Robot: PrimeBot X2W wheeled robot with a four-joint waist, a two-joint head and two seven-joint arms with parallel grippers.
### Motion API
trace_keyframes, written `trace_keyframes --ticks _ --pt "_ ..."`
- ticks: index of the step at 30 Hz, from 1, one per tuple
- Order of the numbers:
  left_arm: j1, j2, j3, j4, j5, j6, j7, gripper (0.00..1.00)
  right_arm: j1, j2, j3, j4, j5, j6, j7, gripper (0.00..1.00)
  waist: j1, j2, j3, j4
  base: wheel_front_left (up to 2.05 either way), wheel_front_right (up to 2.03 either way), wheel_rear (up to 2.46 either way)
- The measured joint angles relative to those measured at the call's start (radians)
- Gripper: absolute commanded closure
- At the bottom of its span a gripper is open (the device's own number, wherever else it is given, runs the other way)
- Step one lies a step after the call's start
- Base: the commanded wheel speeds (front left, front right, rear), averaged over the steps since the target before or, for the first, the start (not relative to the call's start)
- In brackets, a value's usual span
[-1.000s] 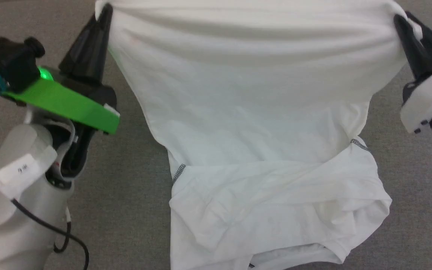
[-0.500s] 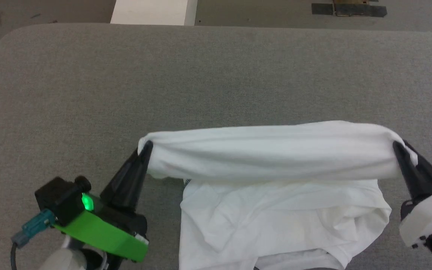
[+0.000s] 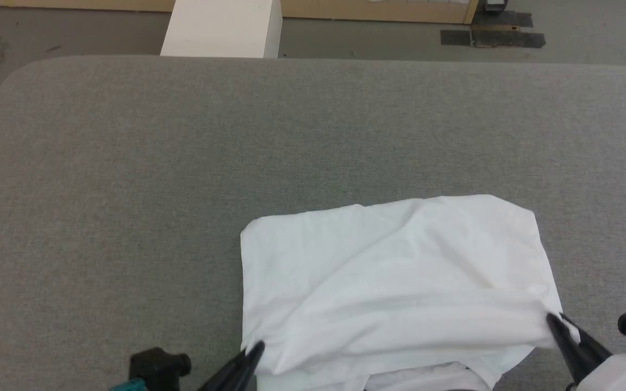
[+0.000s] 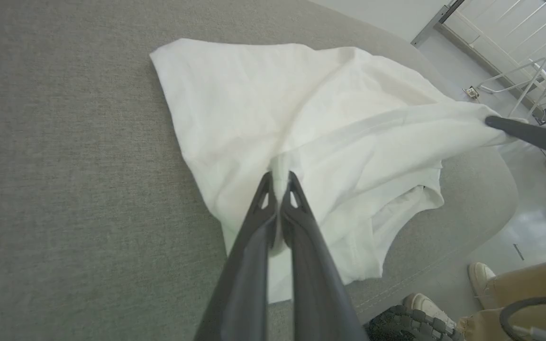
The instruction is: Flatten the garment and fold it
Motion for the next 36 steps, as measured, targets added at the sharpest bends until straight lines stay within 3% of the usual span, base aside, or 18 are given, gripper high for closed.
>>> trace_keyframes --ticks 6,7,8,9,10,15,19,20,21,23,28,33,36 --pt "0.007 0.013 -0.055 0.085 0.017 -0.014 0.046 0.98 0.046 -0.023 0.015 0.055 -0.019 0.0 0.0 1.0 0.0 0.0 -0.022 -0.015 0.0 0.0 0.0" --pt "0.007 0.017 -0.063 0.098 0.024 -0.014 0.05 0.67 0.051 -0.029 0.017 0.063 -0.027 0.0 -0.001 1.0 0.0 0.0 -0.026 -0.018 0.0 0.0 0.0" --pt "0.007 0.017 -0.066 0.106 0.028 -0.014 0.05 0.07 0.054 -0.031 0.018 0.067 -0.028 0.0 -0.002 0.74 0.0 -0.0001 -0.028 -0.02 0.0 0.0 0.0" --pt "0.007 0.016 -0.068 0.114 0.031 -0.014 0.05 0.0 0.056 -0.031 0.018 0.072 -0.028 0.0 -0.005 0.37 0.0 0.0 -0.031 -0.022 0.0 0.0 0.0" --pt "0.007 0.016 -0.07 0.12 0.031 -0.014 0.05 0.0 0.057 -0.031 0.019 0.075 -0.028 0.0 -0.008 0.0 0.0 0.0 -0.033 -0.024 0.0 0.0 0.0" --pt "0.007 0.02 -0.069 0.133 0.035 -0.01 0.05 0.0 0.059 -0.03 0.011 0.077 -0.024 0.0 -0.015 0.0 0.0 0.0 -0.045 -0.03 0.0 0.0 0.0" --pt "0.019 0.028 -0.021 0.095 0.02 0.019 0.024 0.0 0.058 -0.021 -0.024 0.035 0.005 0.0 -0.013 0.0 0.0 0.0 -0.051 -0.03 0.0 0.0 0.0" --pt "0.021 0.03 0.006 0.078 0.012 0.033 0.001 0.0 0.056 -0.018 -0.036 0.02 0.012 0.0 -0.011 0.0 0.0 0.0 -0.051 -0.028 0.0 0.0 0.0" --pt "0.018 0.031 0.105 0.026 0.009 0.096 -0.089 0.0 0.038 -0.007 -0.075 -0.014 0.019 0.0 -0.008 0.0 0.0 0.0 -0.049 -0.024 0.0 0.0 0.0" --pt "0.012 0.024 0.171 -0.003 0.027 0.144 -0.147 0.0 0.012 -0.007 -0.089 -0.023 0.015 0.0 0.0 0.0 0.0 0.0 -0.045 -0.021 0.0 0.0 0.0" --pt "-0.025 -0.061 0.266 -0.064 0.111 0.206 -0.19 0.0 -0.075 -0.009 -0.088 0.002 -0.025 0.0 0.034 0.0 0.0 0.0 -0.022 -0.013 0.0 0.0 0.0" --pt "-0.054 -0.166 0.324 -0.086 0.222 0.211 -0.194 0.0 -0.156 -0.006 -0.058 0.092 -0.041 0.0 0.074 0.0 0.0 0.0 0.011 -0.005 0.0 0.0 0.0" --pt "-0.064 -0.207 0.342 -0.082 0.29 0.188 -0.195 0.0 -0.194 -0.003 -0.051 0.156 -0.044 0.0 0.092 0.0 0.0 0.0 0.029 0.007 0.0 0.0 0.0"
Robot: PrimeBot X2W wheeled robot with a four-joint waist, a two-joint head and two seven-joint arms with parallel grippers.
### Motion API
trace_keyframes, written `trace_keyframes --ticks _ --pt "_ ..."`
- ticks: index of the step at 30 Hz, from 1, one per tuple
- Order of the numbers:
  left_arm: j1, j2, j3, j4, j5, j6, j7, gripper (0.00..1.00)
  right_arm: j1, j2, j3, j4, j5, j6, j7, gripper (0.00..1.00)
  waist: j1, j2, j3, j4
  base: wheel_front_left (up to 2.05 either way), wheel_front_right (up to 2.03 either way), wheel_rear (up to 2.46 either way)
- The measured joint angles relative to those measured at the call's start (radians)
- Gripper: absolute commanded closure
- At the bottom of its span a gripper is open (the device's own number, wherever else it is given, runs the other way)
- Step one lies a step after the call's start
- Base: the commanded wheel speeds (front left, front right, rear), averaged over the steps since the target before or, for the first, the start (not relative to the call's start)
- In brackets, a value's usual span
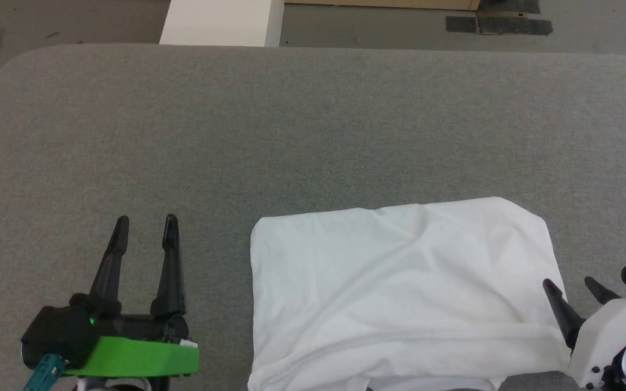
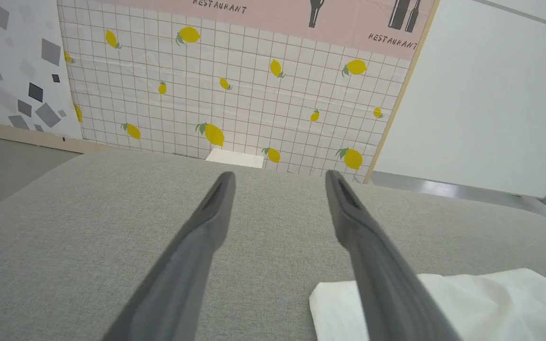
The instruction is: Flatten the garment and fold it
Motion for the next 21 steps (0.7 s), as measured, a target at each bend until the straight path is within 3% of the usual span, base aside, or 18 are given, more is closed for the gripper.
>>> trace_keyframes --ticks 9,10,11,12,21 --pt "-0.002 -0.061 0.044 0.044 0.086 -0.083 0.0 0.0 -0.021 0.004 0.022 0.144 -0.002 0.0 0.071 0.0 0.0 0.0 0.033 0.05 0.0 0.0 0.0" --pt "-0.002 -0.065 0.047 0.046 0.088 -0.09 0.0 0.0 -0.023 0.002 0.025 0.147 0.003 0.0 0.076 0.04 0.0 0.0 0.035 0.054 0.0 0.0 0.0" --pt "-0.002 -0.072 0.053 0.049 0.092 -0.097 0.0 0.0 -0.026 0.001 0.029 0.15 0.012 0.0 0.084 0.62 0.0 0.0 0.038 0.058 0.0 0.0 0.0" --pt "-0.002 -0.08 0.058 0.051 0.094 -0.104 0.0 0.0 -0.03 -0.002 0.034 0.151 0.023 0.0 0.093 1.0 0.0 0.0 0.04 0.061 0.0 0.0 0.0" --pt "-0.001 -0.114 0.099 0.072 0.111 -0.147 0.0 0.0 -0.055 0.021 0.015 0.166 0.025 0.0 0.077 1.0 0.0001 0.0 0.023 0.055 0.0 0.0 0.0"
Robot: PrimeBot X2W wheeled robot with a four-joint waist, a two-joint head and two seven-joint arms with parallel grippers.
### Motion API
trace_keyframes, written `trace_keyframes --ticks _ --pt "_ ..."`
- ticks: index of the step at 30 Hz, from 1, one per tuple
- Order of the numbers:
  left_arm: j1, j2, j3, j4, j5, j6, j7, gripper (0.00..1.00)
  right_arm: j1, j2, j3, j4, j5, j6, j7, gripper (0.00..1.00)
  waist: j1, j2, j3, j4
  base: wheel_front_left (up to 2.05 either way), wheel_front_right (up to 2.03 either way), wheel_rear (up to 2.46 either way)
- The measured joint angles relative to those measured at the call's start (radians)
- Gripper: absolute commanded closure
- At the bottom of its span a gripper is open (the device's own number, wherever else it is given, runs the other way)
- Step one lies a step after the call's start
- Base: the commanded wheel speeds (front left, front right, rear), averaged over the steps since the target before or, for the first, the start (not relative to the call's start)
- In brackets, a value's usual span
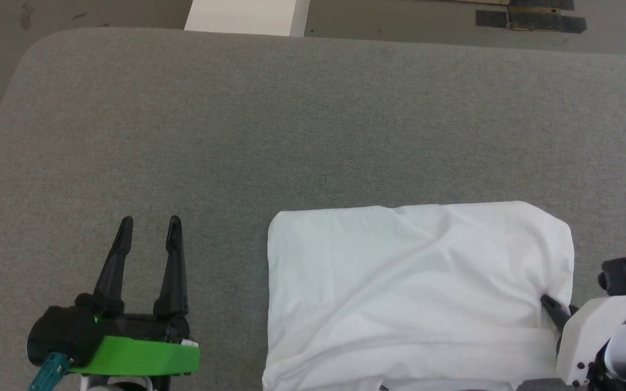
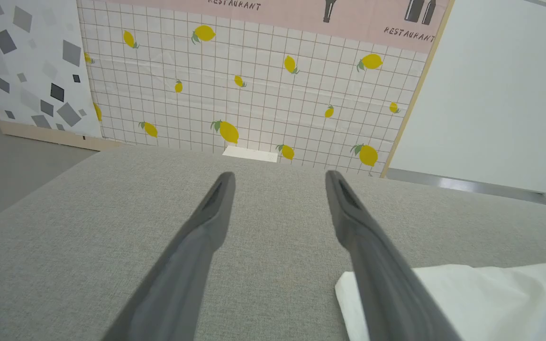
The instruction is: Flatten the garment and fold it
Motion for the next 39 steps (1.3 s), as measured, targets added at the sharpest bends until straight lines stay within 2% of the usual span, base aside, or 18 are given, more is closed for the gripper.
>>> trace_keyframes --ticks 6,11,15,20,28,34,39 --pt "0.009 -0.006 0.01 0.011 0.01 -0.021 0.0 0.0 -0.047 0.003 -0.133 0.033 -0.051 0.0 -0.052 1.0 0.0 0.0 -0.029 -0.026 0.0 0.0 0.0" --pt "0.021 -0.005 0.006 0.027 0.022 -0.031 0.0 0.0 -0.046 -0.035 -0.26 0.065 -0.094 0.0 -0.057 1.0 0.0 0.0 -0.051 -0.054 0.0 0.0 0.0" --pt "0.023 -0.004 0.001 0.036 0.022 -0.038 0.0 0.0 -0.036 -0.054 -0.276 0.045 -0.095 0.0 -0.048 1.0 0.0 0.0 -0.065 -0.074 0.0 0.0 0.0" --pt "0.027 -0.005 -0.012 0.05 0.021 -0.039 0.0 0.0 -0.008 -0.043 -0.184 -0.081 -0.043 0.0 0.016 1.0 0.0 0.0 -0.081 -0.093 0.0 0.0 0.0" --pt "0.03 -0.019 -0.027 0.065 0.016 -0.047 0.0 0.0 0.041 0.018 0.069 -0.315 0.048 0.0 0.184 1.0 0.0 0.0 -0.09 -0.096 0.0 0.0 0.0" --pt "0.024 -0.032 -0.03 0.073 0.016 -0.051 0.0 0.0 0.032 0.018 0.209 -0.339 0.067 0.0 0.21 1.0 0.0 0.0 -0.074 -0.073 0.0 0.0 0.0" --pt "0.015 -0.038 -0.029 0.082 0.007 -0.057 0.0 0.0 -0.017 0.022 0.277 -0.3 0.071 0.0 0.199 1.0 0.0 0.0 -0.055 -0.045 0.0 0.0 0.0"
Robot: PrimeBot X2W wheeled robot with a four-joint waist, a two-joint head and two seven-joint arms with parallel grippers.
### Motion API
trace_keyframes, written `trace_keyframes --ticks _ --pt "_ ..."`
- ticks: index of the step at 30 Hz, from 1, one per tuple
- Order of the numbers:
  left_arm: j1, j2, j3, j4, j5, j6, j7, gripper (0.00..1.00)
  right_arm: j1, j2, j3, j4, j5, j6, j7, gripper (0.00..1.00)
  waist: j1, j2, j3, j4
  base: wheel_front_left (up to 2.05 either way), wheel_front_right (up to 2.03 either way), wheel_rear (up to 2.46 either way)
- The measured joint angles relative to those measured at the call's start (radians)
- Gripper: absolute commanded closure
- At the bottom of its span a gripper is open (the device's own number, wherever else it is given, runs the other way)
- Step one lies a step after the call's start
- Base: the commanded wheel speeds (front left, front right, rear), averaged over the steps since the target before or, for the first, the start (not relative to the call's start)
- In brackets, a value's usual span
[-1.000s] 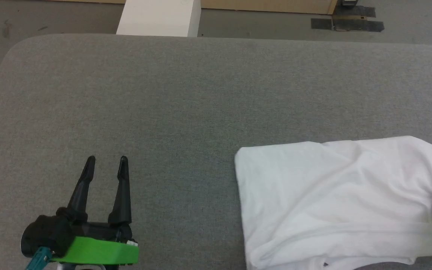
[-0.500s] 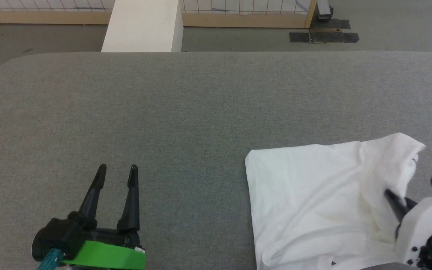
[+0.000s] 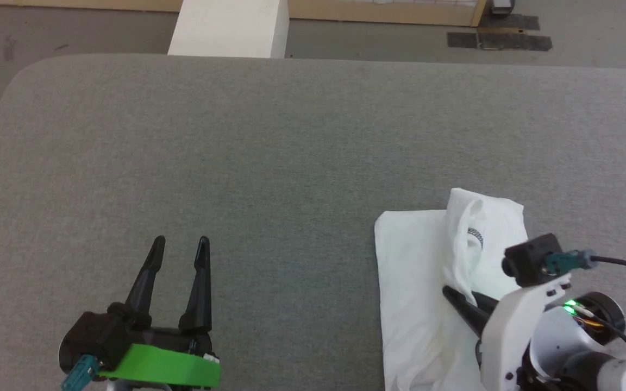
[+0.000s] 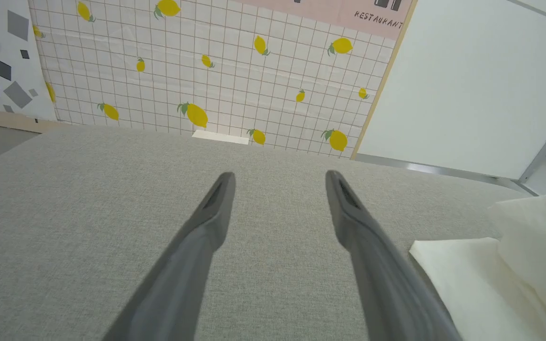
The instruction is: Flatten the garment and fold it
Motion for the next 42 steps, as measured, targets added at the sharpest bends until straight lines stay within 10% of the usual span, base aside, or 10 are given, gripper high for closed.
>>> trace_keyframes --ticks 16,18,19,27,42 --pt "-0.035 -0.044 0.001 0.034 0.0 -0.031 0.0 0.0 -0.126 0.007 0.142 0.266 -0.074 0.0 -0.033 0.98 0.0 0.0 0.041 0.069 0.0 0.0 0.0" --pt "-0.036 -0.051 0.002 0.038 0.0 -0.034 0.0 0.0 -0.139 0.013 0.138 0.295 -0.094 0.0 -0.049 0.22 0.0 0.0 0.042 0.069 0.0 0.0 0.0" --pt "-0.036 -0.054 0.002 0.041 0.0 -0.035 0.0 0.0 -0.148 0.013 0.141 0.311 -0.11 0.0 -0.056 0.0 0.0 0.0 0.041 0.069 0.0 0.0 0.0" --pt "-0.035 -0.061 0.011 0.055 0.0 -0.048 0.0 0.0 -0.173 0.019 0.142 0.296 -0.09 0.0 -0.07 0.0 0.0 0.0 0.025 0.048 0.0 0.0 0.0" --pt "-0.025 -0.062 0.022 0.044 0.012 -0.051 0.0 0.0 0.003 0.013 -0.164 0.112 -0.119 0.0 -0.108 0.0 0.0 0.0 0.009 -0.01 0.0 0.0 0.0"
